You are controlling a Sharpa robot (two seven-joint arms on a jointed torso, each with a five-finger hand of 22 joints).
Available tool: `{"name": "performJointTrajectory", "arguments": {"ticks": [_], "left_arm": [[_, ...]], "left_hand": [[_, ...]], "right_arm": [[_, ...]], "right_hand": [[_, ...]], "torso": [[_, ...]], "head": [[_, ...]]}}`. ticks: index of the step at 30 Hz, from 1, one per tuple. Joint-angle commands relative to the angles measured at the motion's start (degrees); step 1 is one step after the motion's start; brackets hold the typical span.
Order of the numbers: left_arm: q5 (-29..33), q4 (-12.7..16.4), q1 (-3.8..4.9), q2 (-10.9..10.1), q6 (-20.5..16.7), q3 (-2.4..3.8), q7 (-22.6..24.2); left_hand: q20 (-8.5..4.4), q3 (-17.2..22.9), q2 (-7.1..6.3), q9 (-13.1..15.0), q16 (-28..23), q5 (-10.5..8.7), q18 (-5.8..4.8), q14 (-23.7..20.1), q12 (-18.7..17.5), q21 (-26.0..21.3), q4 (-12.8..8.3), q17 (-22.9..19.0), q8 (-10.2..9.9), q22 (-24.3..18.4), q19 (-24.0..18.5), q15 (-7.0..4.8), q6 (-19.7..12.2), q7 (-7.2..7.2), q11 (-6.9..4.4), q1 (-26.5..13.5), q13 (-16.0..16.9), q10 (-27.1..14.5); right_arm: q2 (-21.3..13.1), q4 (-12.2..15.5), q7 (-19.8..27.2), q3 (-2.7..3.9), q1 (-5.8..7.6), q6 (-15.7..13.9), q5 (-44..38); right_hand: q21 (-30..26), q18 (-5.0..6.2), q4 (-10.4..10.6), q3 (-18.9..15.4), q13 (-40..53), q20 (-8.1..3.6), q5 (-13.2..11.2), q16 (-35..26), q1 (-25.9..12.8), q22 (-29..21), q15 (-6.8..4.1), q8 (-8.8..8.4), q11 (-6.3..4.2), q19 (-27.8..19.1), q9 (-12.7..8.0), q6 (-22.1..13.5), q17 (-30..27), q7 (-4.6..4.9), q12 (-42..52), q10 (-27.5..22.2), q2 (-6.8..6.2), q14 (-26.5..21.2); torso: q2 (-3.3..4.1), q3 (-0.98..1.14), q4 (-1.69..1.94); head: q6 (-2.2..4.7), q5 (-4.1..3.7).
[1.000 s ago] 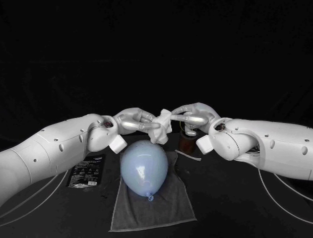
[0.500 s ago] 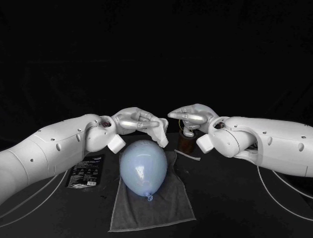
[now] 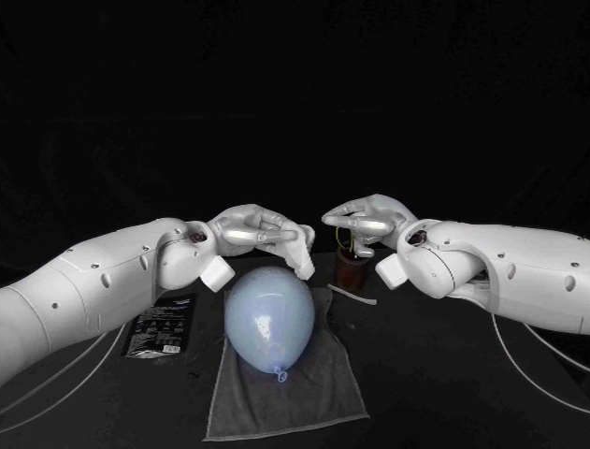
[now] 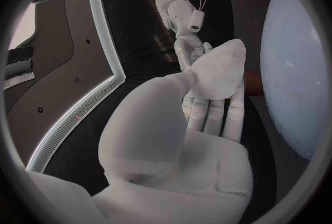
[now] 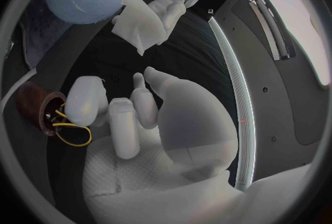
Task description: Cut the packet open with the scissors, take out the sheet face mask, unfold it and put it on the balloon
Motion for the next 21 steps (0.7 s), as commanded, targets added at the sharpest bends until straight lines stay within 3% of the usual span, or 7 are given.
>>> {"name": "performJointTrajectory", "arguments": {"ticks": [1,3,8,12,21], "left_arm": [[0.82,0.35,0.07,-0.07,-0.88,0.09,0.10],[0.81,0.45,0.07,-0.12,-1.88,0.09,0.04],[0.81,0.67,0.09,-0.15,-3.44,0.09,-0.13],[0.77,1.01,0.10,-0.17,-4.77,0.09,-0.32],[0.54,1.67,0.11,-0.20,-6.57,0.09,-0.52]], "left_hand": [[-0.23,0.06,0.23,3.18,0.66,0.12,1.81,1.00,-0.15,0.96,-0.67,0.47,0.22,0.45,1.29,-0.30,-0.42,0.11,-0.20,-0.10,0.03,-0.08],[-0.28,0.16,0.20,3.27,0.91,0.13,2.00,1.32,-0.05,1.29,-1.11,0.68,0.15,0.62,1.59,-0.43,-0.50,0.19,-0.24,0.01,0.08,0.07],[-0.35,0.50,0.26,3.27,1.08,0.12,2.08,1.48,0.05,1.58,-1.78,0.86,-0.08,0.79,1.67,-0.51,-0.60,0.42,-0.21,0.33,0.11,0.27],[-0.38,0.54,0.22,3.31,1.20,0.12,2.12,1.62,0.13,1.74,-2.04,0.97,-0.10,0.89,1.71,-0.55,-0.45,0.40,-0.25,0.31,0.14,0.43],[-0.47,0.64,0.03,3.33,1.35,0.12,2.18,1.74,0.19,2.10,-2.55,1.15,-0.20,1.10,1.82,-0.63,-0.20,0.36,-0.30,0.30,0.14,0.60]], "right_arm": [[-0.62,2.37,4.24,0.07,0.14,-7.39,-16.08],[-1.16,4.25,4.54,0.09,0.20,-9.75,-22.29],[-1.66,7.48,2.62,0.12,0.25,-12.51,-34.92],[-1.44,9.63,-1.22,0.13,0.23,-14.40,-44.40],[0.11,10.04,-10.47,0.12,0.06,-15.64,-51.65]], "right_hand": [[2.34,-0.88,-0.81,0.40,4.65,-0.42,0.11,0.75,0.95,4.53,-0.65,0.04,-0.42,1.23,-0.15,0.97,15.09,-0.42,1.67,1.74,-0.01,6.04],[3.53,-1.12,-1.18,0.63,5.54,-0.56,0.19,0.75,1.16,5.09,-0.76,-0.09,-0.52,1.76,-0.30,1.35,15.09,-0.53,2.70,2.67,-0.09,6.04],[5.04,-1.41,-1.64,0.53,6.59,-0.72,0.12,0.75,0.91,5.83,-0.87,-0.42,-0.63,2.41,-0.61,2.06,15.09,-0.65,3.91,3.78,-0.93,6.04],[5.49,-1.50,-1.78,0.34,7.00,-0.80,0.12,0.75,0.53,6.08,-0.94,-0.75,-0.71,2.61,-0.88,2.53,15.09,-0.73,4.38,4.23,-1.65,6.04],[5.03,-1.41,-0.57,-0.73,6.47,-0.78,-0.05,0.75,-1.81,6.01,-0.84,-2.13,-0.55,2.43,-1.79,2.73,15.09,-0.54,3.80,3.89,-3.37,6.04]], "torso": [[0.04,0.05,0.04],[0.04,0.04,0.04],[0.01,0.01,0.06],[0.06,0.00,0.11],[0.05,-0.09,0.11]], "head": [[0.07,-0.04],[0.07,-0.03],[0.08,-0.07],[0.03,-0.12],[-0.06,0.06]]}}
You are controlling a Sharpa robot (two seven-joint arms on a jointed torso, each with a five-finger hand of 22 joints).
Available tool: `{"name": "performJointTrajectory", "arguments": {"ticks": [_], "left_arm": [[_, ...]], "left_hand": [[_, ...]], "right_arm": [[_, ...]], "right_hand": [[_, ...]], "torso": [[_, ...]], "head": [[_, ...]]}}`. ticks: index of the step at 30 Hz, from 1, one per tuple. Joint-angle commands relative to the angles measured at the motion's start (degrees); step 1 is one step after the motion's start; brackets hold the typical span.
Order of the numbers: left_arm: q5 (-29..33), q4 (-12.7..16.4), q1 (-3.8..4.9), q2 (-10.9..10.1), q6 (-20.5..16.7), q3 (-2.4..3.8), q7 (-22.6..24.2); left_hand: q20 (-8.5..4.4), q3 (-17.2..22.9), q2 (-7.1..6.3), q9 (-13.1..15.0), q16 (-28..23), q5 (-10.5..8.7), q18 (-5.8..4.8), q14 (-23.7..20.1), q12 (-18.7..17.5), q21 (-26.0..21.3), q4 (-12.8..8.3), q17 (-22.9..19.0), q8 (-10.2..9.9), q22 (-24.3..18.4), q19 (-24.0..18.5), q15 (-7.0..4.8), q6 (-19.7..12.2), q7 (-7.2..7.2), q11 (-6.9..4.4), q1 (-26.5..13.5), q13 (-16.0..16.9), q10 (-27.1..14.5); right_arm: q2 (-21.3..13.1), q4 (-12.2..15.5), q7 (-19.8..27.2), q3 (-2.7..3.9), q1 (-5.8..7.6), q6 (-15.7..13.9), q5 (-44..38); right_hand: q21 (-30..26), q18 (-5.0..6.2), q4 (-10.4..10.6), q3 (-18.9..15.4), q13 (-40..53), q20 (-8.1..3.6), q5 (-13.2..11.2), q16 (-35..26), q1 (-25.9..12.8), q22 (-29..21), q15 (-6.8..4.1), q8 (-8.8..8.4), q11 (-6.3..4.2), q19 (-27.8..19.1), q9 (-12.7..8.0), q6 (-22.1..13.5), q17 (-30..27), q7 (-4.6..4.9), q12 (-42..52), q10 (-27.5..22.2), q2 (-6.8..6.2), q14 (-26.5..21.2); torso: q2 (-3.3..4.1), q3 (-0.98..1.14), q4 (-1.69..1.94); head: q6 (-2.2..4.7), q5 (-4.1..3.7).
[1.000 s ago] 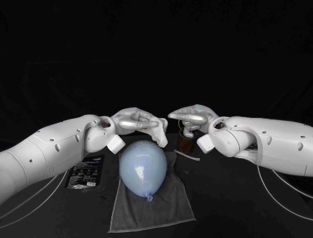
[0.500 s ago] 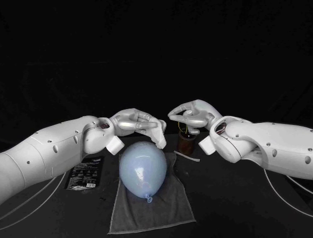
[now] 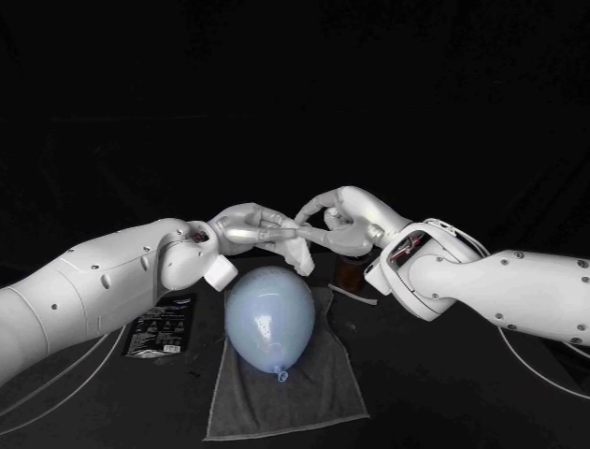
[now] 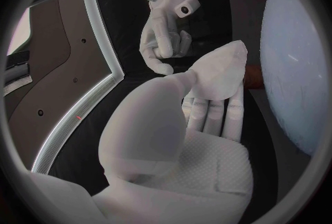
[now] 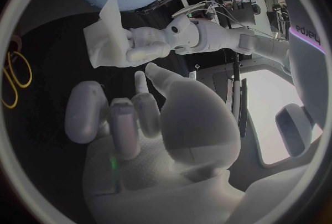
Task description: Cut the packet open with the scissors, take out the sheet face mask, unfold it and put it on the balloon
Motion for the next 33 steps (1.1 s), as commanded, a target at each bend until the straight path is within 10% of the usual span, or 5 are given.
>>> {"name": "performJointTrajectory", "arguments": {"ticks": [1,33], "left_arm": [[0.37,0.35,0.08,0.03,-1.87,0.08,0.09],[0.22,0.80,0.08,0.01,-1.19,0.08,-0.20]], "left_hand": [[0.09,0.03,0.00,2.41,0.37,0.14,0.69,0.41,0.19,0.38,-0.43,0.13,-0.20,0.12,0.47,0.03,0.34,0.03,-0.11,0.29,0.07,0.42],[0.01,0.19,-0.02,2.37,0.53,0.14,0.69,0.56,0.25,0.76,-0.91,0.32,-0.35,0.37,0.49,-0.07,0.69,-0.15,-0.22,0.19,0.07,0.66]], "right_arm": [[0.57,-0.29,-7.42,0.02,-0.07,-2.52,-7.84],[3.08,-1.70,-16.73,-0.05,-0.81,-1.64,-12.03]], "right_hand": [[-0.34,-0.47,0.62,-0.58,6.40,0.01,-0.06,0.23,-1.04,5.99,-0.17,-0.59,0.18,-0.01,-0.30,0.34,15.05,0.22,-0.31,0.05,-0.66,5.98],[-0.74,-0.40,1.81,-1.50,5.69,0.14,-0.17,0.23,-1.84,5.91,-0.08,-1.26,0.23,-0.20,-0.75,0.81,15.05,0.20,-1.10,-0.55,-1.83,5.98]], "torso": [[0.01,-0.04,0.02],[-0.04,0.01,-0.07]], "head": [[-0.09,0.09],[-0.30,0.32]]}}
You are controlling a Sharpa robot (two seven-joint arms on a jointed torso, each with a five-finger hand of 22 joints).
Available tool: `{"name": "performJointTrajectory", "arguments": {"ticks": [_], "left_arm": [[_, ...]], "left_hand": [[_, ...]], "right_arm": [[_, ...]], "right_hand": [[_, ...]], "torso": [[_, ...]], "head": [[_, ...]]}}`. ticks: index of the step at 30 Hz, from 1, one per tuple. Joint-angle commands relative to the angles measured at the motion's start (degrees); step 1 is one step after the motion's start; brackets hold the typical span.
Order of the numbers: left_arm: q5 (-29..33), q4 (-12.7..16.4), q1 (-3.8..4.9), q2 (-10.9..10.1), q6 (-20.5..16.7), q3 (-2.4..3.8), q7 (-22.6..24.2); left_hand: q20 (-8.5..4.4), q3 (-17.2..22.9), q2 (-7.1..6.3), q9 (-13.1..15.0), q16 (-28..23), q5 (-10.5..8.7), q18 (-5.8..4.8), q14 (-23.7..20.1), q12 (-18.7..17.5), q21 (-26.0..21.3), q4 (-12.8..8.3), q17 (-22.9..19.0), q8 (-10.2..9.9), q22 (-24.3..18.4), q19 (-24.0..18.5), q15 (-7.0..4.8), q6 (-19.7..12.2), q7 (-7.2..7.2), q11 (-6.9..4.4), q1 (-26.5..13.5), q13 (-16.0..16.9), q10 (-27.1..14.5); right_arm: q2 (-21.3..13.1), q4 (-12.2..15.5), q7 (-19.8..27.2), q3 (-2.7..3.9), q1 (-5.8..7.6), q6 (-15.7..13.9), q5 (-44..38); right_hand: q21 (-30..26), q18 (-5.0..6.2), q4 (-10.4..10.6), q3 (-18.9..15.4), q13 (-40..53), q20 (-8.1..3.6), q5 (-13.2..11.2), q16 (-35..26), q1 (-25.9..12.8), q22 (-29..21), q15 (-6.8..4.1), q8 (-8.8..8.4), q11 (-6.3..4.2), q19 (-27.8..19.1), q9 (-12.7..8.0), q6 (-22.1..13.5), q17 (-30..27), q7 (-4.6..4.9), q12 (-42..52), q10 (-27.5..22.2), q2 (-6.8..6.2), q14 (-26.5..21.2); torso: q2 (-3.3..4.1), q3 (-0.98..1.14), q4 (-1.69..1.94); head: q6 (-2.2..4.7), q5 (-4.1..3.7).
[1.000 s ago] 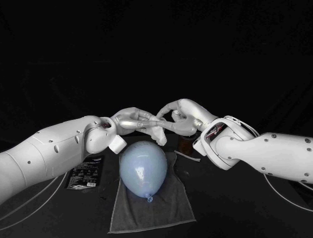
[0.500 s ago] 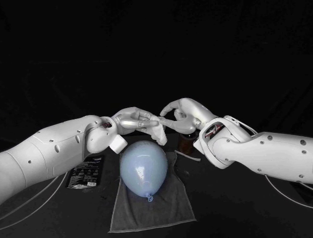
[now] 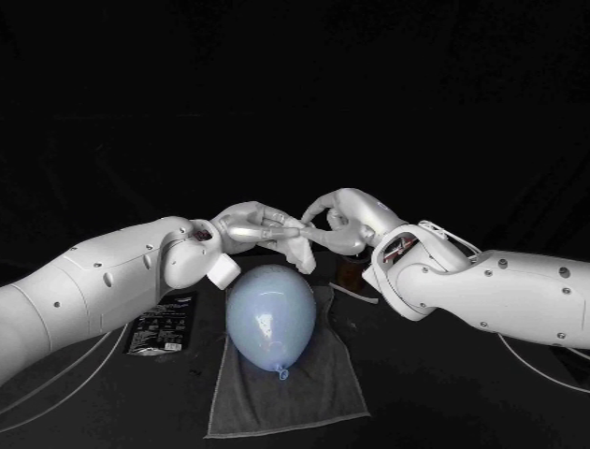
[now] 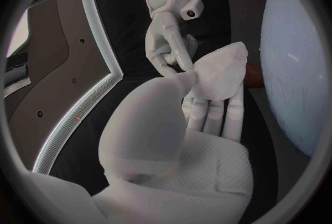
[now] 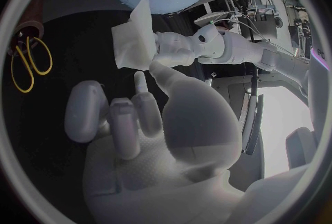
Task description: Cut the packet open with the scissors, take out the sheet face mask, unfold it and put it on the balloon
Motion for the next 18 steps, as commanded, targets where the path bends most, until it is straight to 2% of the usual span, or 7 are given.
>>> {"name": "performJointTrajectory", "arguments": {"ticks": [1,12,15,18], "left_arm": [[0.29,0.13,0.07,0.11,0.15,0.08,0.28],[0.26,0.14,0.07,0.15,0.49,0.08,0.14],[0.26,0.17,0.07,0.16,0.66,0.08,0.12],[0.26,0.22,0.07,0.15,0.81,0.09,0.09]], "left_hand": [[0.01,0.02,-0.01,2.32,0.32,0.19,0.88,0.35,0.23,0.27,-0.43,0.04,0.22,0.09,0.50,0.13,0.36,-0.05,-0.02,0.18,0.08,0.45],[-0.01,0.08,0.04,2.30,0.34,0.19,0.88,0.38,0.22,0.38,-0.50,0.08,0.16,0.16,0.52,0.11,0.41,-0.12,-0.05,0.13,0.07,0.48],[-0.02,0.09,0.05,2.30,0.35,0.19,0.88,0.38,0.22,0.40,-0.52,0.09,0.15,0.17,0.52,0.11,0.42,-0.13,-0.05,0.12,0.07,0.48],[-0.02,0.09,0.05,2.30,0.35,0.19,0.88,0.38,0.22,0.40,-0.52,0.09,0.15,0.17,0.52,0.11,0.42,-0.13,-0.05,0.12,0.07,0.48]], "right_arm": [[0.11,0.12,-1.04,0.03,-0.04,0.93,-0.94],[0.30,0.20,-1.02,0.02,-0.11,1.41,-0.40],[0.44,0.07,-1.00,0.02,-0.12,1.44,-0.37],[0.64,-0.10,-0.88,0.02,-0.13,1.27,-0.27]], "right_hand": [[-0.03,-0.36,0.30,0.03,5.74,0.12,-0.18,0.24,-0.13,5.91,-0.11,0.09,-0.02,-0.17,0.00,0.70,15.05,-0.02,-0.09,-0.30,-0.16,5.99],[0.04,-0.37,0.60,0.17,5.84,0.03,-0.16,0.24,0.14,5.97,-0.28,0.30,-0.24,-0.14,0.04,1.44,15.05,-0.30,0.03,-0.17,0.19,5.99],[0.15,-0.38,0.66,0.57,5.93,-0.08,-0.15,0.24,0.70,6.05,-0.44,0.44,-0.44,-0.09,0.06,1.91,15.05,-0.51,0.13,-0.06,0.75,5.99],[0.28,-0.40,0.54,1.56,6.15,-0.30,-0.16,0.24,1.87,6.14,-0.72,0.78,-0.79,-0.03,0.16,2.76,15.05,-0.92,0.37,0.18,2.04,5.99]], "torso": [[0.00,-0.03,0.03],[-0.01,-0.04,0.03],[0.01,-0.03,0.01],[0.02,-0.02,0.02]], "head": [[-0.01,0.00],[-0.12,-0.09],[-0.17,-0.09],[-0.22,-0.13]]}}
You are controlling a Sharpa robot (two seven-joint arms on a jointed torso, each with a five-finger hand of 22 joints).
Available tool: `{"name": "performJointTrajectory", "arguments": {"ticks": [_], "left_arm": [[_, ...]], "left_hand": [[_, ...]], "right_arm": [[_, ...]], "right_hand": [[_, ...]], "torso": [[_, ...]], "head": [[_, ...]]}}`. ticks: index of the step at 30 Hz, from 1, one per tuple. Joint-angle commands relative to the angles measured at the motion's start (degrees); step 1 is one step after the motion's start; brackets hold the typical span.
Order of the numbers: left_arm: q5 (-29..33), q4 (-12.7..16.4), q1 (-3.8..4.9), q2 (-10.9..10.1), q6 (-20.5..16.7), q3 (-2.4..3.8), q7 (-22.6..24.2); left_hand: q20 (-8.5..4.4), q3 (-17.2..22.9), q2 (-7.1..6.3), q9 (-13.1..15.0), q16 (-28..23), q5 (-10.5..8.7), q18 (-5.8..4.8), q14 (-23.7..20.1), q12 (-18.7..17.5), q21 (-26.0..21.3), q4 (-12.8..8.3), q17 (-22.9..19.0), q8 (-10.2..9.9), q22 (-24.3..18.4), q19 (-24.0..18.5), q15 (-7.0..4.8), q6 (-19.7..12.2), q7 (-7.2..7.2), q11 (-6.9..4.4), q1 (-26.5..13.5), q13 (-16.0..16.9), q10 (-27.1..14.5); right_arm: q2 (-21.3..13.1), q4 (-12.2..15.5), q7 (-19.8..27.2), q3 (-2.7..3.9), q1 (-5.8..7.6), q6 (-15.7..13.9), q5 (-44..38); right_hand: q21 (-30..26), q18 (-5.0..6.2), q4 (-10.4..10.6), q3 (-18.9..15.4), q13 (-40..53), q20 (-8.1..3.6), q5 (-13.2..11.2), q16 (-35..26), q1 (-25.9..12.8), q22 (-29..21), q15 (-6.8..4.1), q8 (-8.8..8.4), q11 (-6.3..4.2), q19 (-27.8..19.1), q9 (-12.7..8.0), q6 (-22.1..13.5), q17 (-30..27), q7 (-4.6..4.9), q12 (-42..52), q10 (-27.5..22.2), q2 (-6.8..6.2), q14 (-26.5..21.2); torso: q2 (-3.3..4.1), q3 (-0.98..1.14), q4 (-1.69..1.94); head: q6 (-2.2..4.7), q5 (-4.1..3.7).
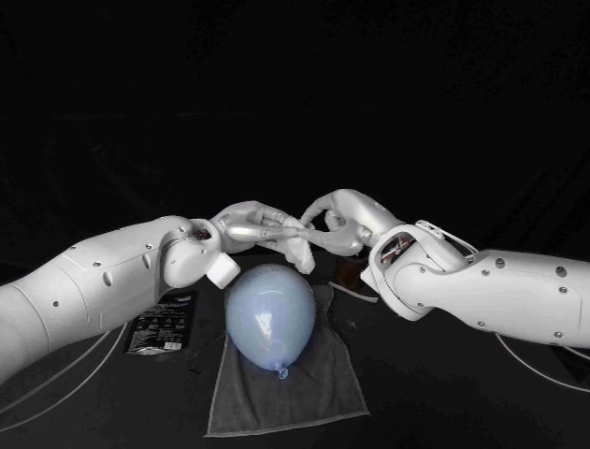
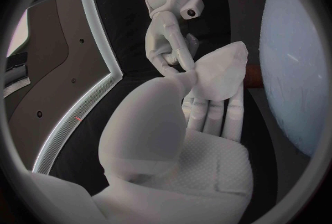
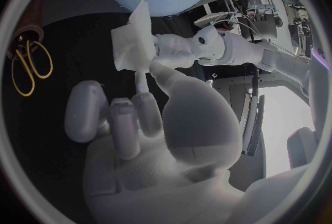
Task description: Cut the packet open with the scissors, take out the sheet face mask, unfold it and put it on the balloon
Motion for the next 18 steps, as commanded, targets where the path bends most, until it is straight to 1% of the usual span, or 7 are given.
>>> {"name": "performJointTrajectory", "arguments": {"ticks": [1,4,7,10,14,16,18], "left_arm": [[0.28,0.25,0.08,0.15,0.79,0.10,0.37],[0.28,0.29,0.08,0.14,0.90,0.10,0.36],[0.29,0.33,0.08,0.15,1.06,0.10,0.35],[0.30,0.37,0.08,0.15,1.20,0.10,0.35],[0.30,0.42,0.08,0.15,1.34,0.10,0.34],[0.31,0.43,0.08,0.15,1.35,0.10,0.34],[0.31,0.44,0.08,0.15,1.34,0.10,0.33]], "left_hand": [[-0.02,-0.06,0.06,1.99,0.35,0.20,0.92,0.39,0.22,0.19,-0.36,0.10,0.18,0.10,0.52,0.10,0.44,-0.12,-0.06,0.12,0.08,0.49],[-0.02,-0.06,0.06,1.99,0.35,0.20,0.92,0.39,0.22,0.19,-0.36,0.10,0.18,0.10,0.52,0.10,0.44,-0.12,-0.06,0.12,0.08,0.49],[-0.03,-0.05,0.07,1.98,0.36,0.20,0.92,0.40,0.22,0.25,-0.40,0.12,0.15,0.14,0.52,0.09,0.48,-0.14,-0.07,0.08,0.07,0.51],[-0.03,-0.05,0.07,1.98,0.36,0.20,0.92,0.40,0.22,0.25,-0.40,0.12,0.15,0.14,0.52,0.09,0.48,-0.14,-0.07,0.08,0.07,0.51],[-0.04,-0.06,0.06,1.98,0.38,0.20,0.91,0.41,0.22,0.30,-0.43,0.14,0.14,0.17,0.52,0.09,0.52,-0.16,-0.08,0.02,0.07,0.54],[-0.04,-0.06,0.06,1.98,0.38,0.20,0.91,0.41,0.22,0.30,-0.43,0.14,0.14,0.17,0.52,0.09,0.52,-0.16,-0.08,0.02,0.07,0.54],[-0.04,-0.06,0.06,1.98,0.38,0.20,0.91,0.41,0.22,0.30,-0.43,0.14,0.14,0.17,0.52,0.09,0.52,-0.16,-0.08,0.02,0.07,0.54]], "right_arm": [[0.25,-0.11,-0.10,0.02,-0.05,0.55,-0.29],[0.41,-0.30,0.03,0.02,-0.06,0.33,-0.18],[0.54,-0.49,0.12,0.02,-0.07,0.22,-0.12],[0.63,-0.59,0.16,0.02,-0.08,0.17,-0.14],[0.69,-0.68,0.19,0.02,-0.09,0.03,-0.25],[0.70,-0.71,0.14,0.02,-0.09,-0.08,-0.29],[0.70,-0.73,0.07,0.02,-0.09,-0.19,-0.31]], "right_hand": [[0.37,-0.40,-0.27,0.95,6.25,-0.35,-0.18,0.20,0.86,6.20,-0.66,0.47,-0.83,0.02,0.20,0.87,15.10,-0.19,0.55,0.21,1.05,6.11],[0.49,-0.42,-0.58,2.17,6.63,-0.66,-0.20,0.20,2.08,6.29,-1.05,1.13,-1.30,0.08,0.50,1.87,15.10,-0.74,0.95,0.59,2.40,6.11],[0.70,-0.46,-0.99,2.94,7.24,-0.93,-0.20,0.20,2.90,6.42,-1.34,1.70,-1.62,0.18,0.80,2.39,15.10,-1.09,1.61,1.16,3.08,6.11],[1.01,-0.53,-1.46,3.62,8.25,-1.16,-0.20,0.20,3.58,6.58,-1.57,2.28,-1.87,0.31,1.14,2.74,15.10,-1.35,2.67,2.04,3.59,6.11],[1.30,-0.59,-1.82,4.17,8.94,-1.35,-0.19,0.20,3.96,6.73,-1.74,2.84,-2.03,0.43,1.46,2.90,15.10,-1.51,3.39,2.65,3.94,6.11],[1.65,-0.67,-2.13,4.87,9.62,-1.49,-0.19,0.20,4.30,6.91,-1.88,3.46,-2.18,0.59,1.76,3.15,15.10,-1.64,4.09,3.24,4.39,6.11],[1.89,-0.72,-2.39,5.25,9.90,-1.57,-0.18,0.20,4.46,7.03,-1.94,3.75,-2.22,0.68,1.91,3.14,15.10,-1.67,4.38,3.49,4.44,6.11]], "torso": [[0.03,0.01,0.01],[0.00,-0.02,0.01],[-0.01,-0.01,0.01],[0.00,-0.01,0.01],[0.00,-0.01,0.00],[0.00,0.01,-0.01],[0.01,0.02,-0.01]], "head": [[-0.07,-0.05],[-0.08,-0.08],[-0.12,-0.07],[-0.13,-0.08],[-0.10,-0.10],[-0.12,-0.12],[-0.11,-0.13]]}}
